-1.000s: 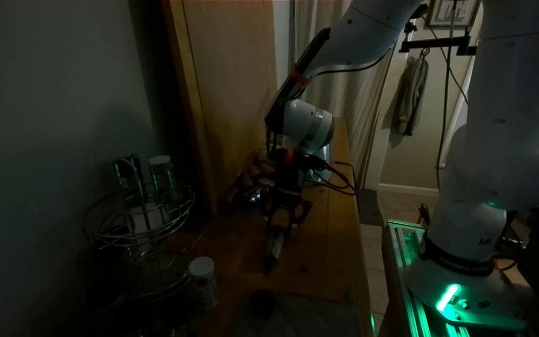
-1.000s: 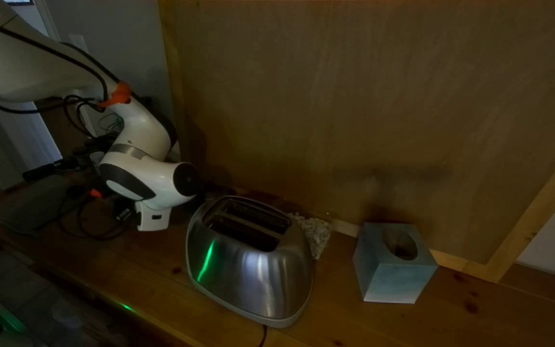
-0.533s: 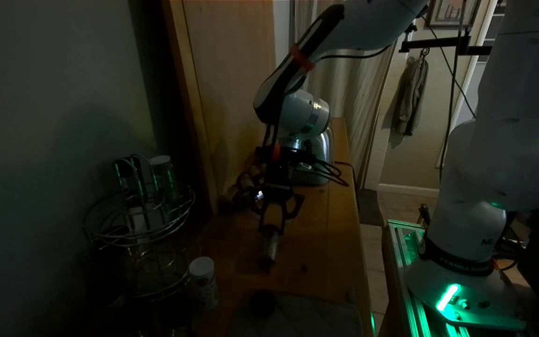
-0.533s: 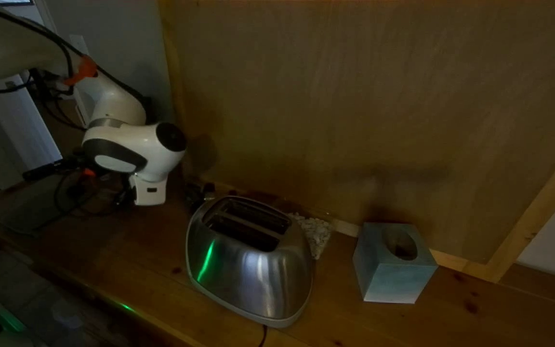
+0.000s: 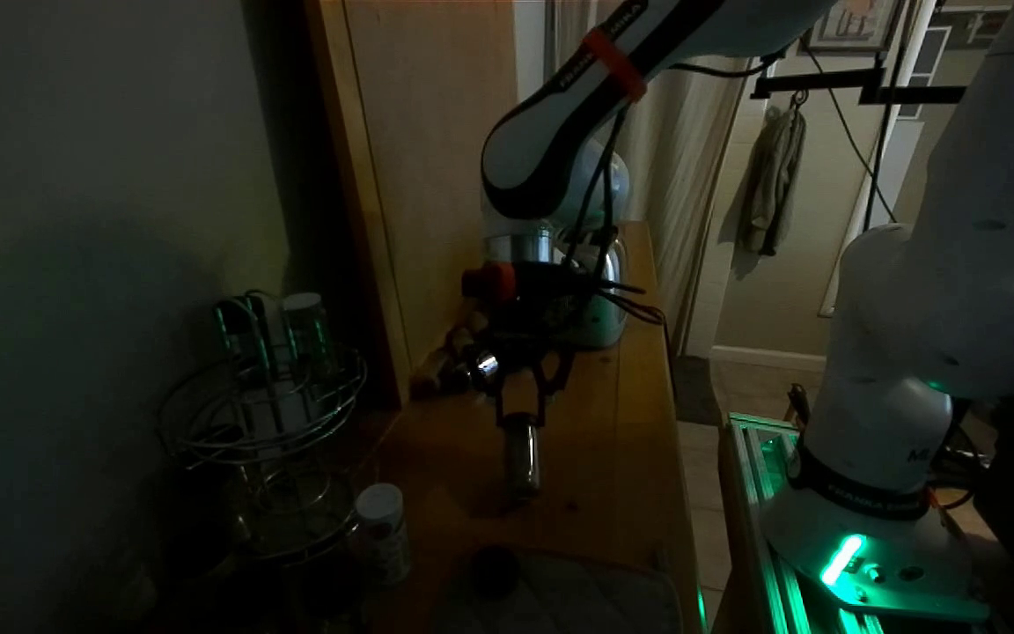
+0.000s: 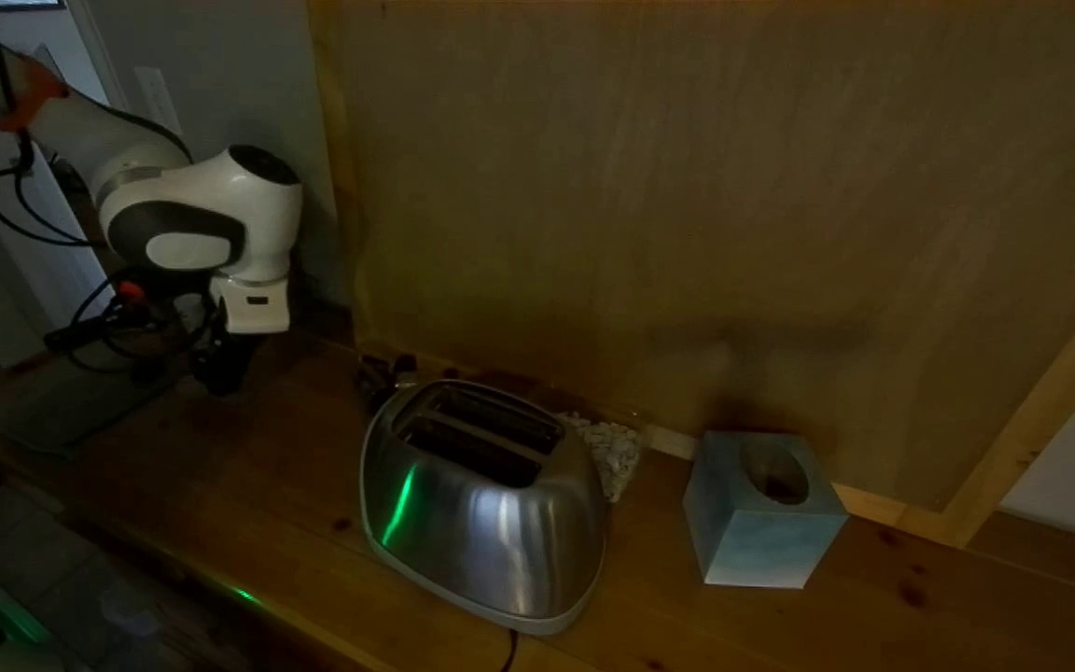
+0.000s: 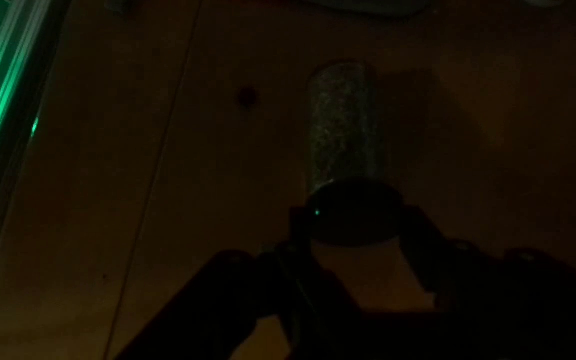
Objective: Pick up the laying spice bottle on the counter and put it right side up on the counter
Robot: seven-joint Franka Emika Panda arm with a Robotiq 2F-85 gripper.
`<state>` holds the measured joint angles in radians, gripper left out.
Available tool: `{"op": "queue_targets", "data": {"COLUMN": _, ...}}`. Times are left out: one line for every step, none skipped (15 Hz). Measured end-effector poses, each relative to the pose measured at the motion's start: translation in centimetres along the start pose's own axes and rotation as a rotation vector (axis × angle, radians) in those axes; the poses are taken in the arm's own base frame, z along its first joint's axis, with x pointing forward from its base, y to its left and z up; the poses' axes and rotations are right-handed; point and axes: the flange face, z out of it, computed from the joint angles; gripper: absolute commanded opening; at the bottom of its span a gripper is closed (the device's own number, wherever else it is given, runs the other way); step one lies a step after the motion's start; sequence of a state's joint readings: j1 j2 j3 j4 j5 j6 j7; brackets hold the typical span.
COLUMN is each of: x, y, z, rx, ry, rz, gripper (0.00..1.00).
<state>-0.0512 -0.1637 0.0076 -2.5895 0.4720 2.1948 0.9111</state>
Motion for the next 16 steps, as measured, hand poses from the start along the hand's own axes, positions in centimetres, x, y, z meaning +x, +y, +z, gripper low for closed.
{"op": "queue_targets", "data": {"x": -0.5, "y": 0.0, "z": -0.4, "rx": -0.009, "ry": 0.031, "rz": -0.001, "gripper": 0.24}}
{"op": "queue_targets", "data": {"x": -1.1, "y": -0.1, "z": -0.8, "rx": -0.016, "ry": 0.062, "rz": -0.004, "gripper": 0.24}}
{"op": "queue_targets", "data": {"x": -1.7, "y": -0.2, "z": -1.2, "rx": -0.024, "ry": 0.095, "rz": -0.008, "gripper": 0.24}}
{"op": "queue_targets", "data": {"x": -2.4, "y": -0.3, "z": -1.5, "rx": -0.03, "ry": 0.128, "rz": -0.01, "gripper": 0.24}}
{"op": "queue_targets", "data": {"x": -3.2, "y": -0.5, "z": -1.7, "rx": -0.036, "ry": 0.16, "rz": -0.011, "gripper": 0.24}}
{"op": "queue_targets", "data": {"x": -4.0, "y": -0.7, "z": -1.8, "rx": -0.043, "ry": 0.195, "rz": -0.012, "gripper": 0.24}}
{"op": "queue_targets", "data": {"x": -4.8, "y": -0.9, "z": -1.7, "rx": -0.049, "ry": 0.229, "rz": -0.012, "gripper": 0.24}}
{"op": "queue_targets", "data": {"x": -5.4, "y": -1.0, "z": -1.7, "rx": -0.055, "ry": 0.261, "rz": -0.011, "gripper": 0.24}}
{"op": "queue_targets", "data": {"x": -5.9, "y": -1.1, "z": -1.6, "rx": -0.06, "ry": 0.292, "rz": -0.009, "gripper": 0.24}}
{"op": "queue_targets", "data": {"x": -6.3, "y": -1.3, "z": -1.5, "rx": -0.063, "ry": 0.326, "rz": -0.005, "gripper": 0.24}}
{"op": "queue_targets", "data": {"x": -6.5, "y": -1.4, "z": -1.4, "rx": -0.065, "ry": 0.36, "rz": 0.002, "gripper": 0.24}}
{"op": "queue_targets", "data": {"x": -6.7, "y": -1.5, "z": -1.3, "rx": -0.066, "ry": 0.394, "rz": 0.012, "gripper": 0.24}}
{"op": "queue_targets", "data": {"x": -6.8, "y": -1.5, "z": -1.3, "rx": -0.068, "ry": 0.425, "rz": 0.021, "gripper": 0.24}}
{"op": "queue_targets", "data": {"x": -6.9, "y": -1.5, "z": -1.3, "rx": -0.067, "ry": 0.454, "rz": 0.03, "gripper": 0.24}}
{"op": "queue_targets", "data": {"x": -6.9, "y": -1.6, "z": -1.4, "rx": -0.067, "ry": 0.48, "rz": 0.037, "gripper": 0.24}}
{"op": "queue_targets", "data": {"x": -6.9, "y": -1.6, "z": -1.5, "rx": -0.066, "ry": 0.504, "rz": 0.043, "gripper": 0.24}}
